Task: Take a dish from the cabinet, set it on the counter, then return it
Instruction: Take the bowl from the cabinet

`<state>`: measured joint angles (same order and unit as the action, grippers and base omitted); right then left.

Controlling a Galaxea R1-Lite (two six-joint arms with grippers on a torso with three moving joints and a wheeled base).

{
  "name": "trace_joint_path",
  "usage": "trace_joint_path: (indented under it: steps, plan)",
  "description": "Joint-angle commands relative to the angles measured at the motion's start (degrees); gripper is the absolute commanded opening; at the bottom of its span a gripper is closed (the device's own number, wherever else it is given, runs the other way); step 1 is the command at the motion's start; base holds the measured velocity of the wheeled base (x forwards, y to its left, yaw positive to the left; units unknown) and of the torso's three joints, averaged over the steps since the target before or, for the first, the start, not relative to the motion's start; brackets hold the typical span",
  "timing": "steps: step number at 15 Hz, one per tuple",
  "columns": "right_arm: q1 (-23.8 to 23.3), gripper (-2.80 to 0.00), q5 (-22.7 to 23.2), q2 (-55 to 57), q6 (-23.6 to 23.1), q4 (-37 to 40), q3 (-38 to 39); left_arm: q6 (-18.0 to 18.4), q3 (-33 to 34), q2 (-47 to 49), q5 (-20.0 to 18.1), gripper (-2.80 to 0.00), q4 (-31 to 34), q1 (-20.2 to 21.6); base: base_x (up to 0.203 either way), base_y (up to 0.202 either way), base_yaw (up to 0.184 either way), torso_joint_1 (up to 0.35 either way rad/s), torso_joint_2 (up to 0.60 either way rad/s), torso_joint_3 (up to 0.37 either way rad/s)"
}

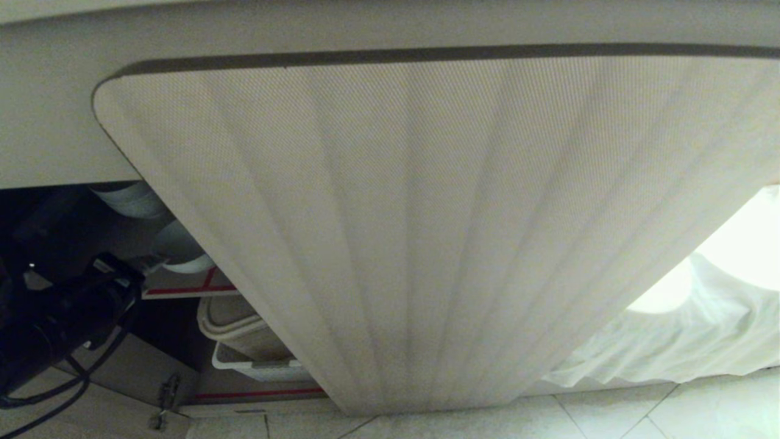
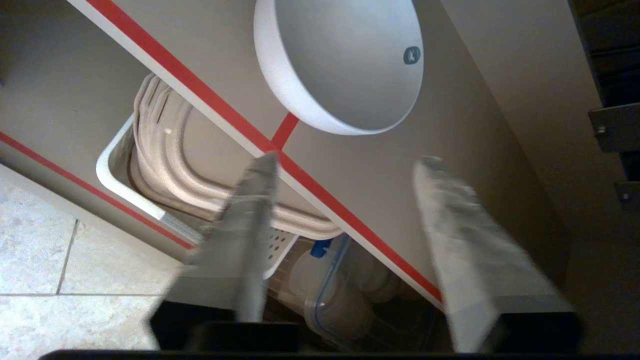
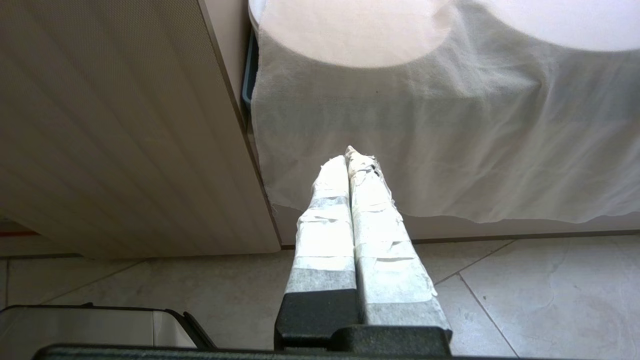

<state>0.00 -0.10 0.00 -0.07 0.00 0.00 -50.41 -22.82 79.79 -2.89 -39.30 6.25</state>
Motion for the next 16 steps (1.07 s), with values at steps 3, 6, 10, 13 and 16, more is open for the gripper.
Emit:
trace_joint_path:
  steps: [3, 6, 10, 13, 16]
  plan:
    - [0.05, -2.8, 0.01, 0.0, -0.01, 0.0, 0.0, -0.22, -0.03, -0.07, 0.08, 0.0, -0.25, -0.01, 0.0, 0.0, 0.0, 0.0, 0.0, 0.0]
    - [0.09, -2.8, 0.01, 0.0, -0.01, 0.0, 0.0, -0.22, -0.12, -0.16, 0.43, 0.0, -0.25, -0.01, 0.0, 0.0, 0.0, 0.0, 0.0, 0.0]
    - [0.0, -2.8, 0.01, 0.0, -0.01, 0.0, 0.0, -0.22, -0.38, -0.16, 0.52, 0.0, -0.25, -0.01, 0.0, 0.0, 0.0, 0.0, 0.0, 0.0]
    - [0.0, -2.8, 0.01, 0.0, -0.01, 0.0, 0.0, -0.22, -0.29, 0.02, 0.52, 0.0, -0.16, 0.05, 0.0, 0.0, 0.0, 0.0, 0.0, 0.0]
    - [0.02, -2.8, 0.01, 0.0, -0.01, 0.0, 0.0, -0.39, -0.9, 0.74, 1.73, 0.0, -0.16, -0.01, 0.0, 0.0, 0.0, 0.0, 0.0, 0.0]
